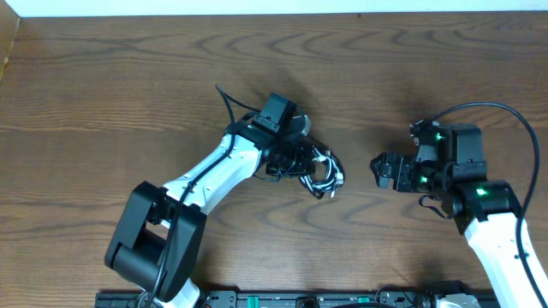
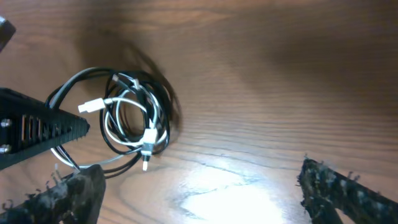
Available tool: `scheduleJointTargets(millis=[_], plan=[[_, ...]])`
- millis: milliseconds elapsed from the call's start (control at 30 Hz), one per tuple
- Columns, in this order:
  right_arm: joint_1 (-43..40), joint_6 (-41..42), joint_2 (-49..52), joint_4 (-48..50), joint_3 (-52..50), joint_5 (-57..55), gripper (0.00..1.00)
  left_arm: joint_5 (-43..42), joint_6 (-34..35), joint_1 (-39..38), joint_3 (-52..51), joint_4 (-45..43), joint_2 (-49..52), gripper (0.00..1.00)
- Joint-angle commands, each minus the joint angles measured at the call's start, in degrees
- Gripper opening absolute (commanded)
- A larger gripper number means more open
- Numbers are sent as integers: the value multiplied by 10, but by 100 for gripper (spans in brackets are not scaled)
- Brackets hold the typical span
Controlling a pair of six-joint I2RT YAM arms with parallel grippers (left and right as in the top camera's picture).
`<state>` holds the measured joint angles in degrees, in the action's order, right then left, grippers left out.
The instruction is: Untangle cables
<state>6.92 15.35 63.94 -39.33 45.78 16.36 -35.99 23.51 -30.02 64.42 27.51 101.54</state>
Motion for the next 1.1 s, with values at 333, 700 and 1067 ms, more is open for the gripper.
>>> scheduleJointTargets(millis=[333,700,1067], plan=[[77,5,188,84,-35,90,96,-205,-65,-30,3,-20,-9,8],[89,99,304,140,-35,-9,81,-341,-68,-23,3,-42,-25,7],[89,224,325,24,-35,-277,81,-89,-141,70,3,125,-118,8]])
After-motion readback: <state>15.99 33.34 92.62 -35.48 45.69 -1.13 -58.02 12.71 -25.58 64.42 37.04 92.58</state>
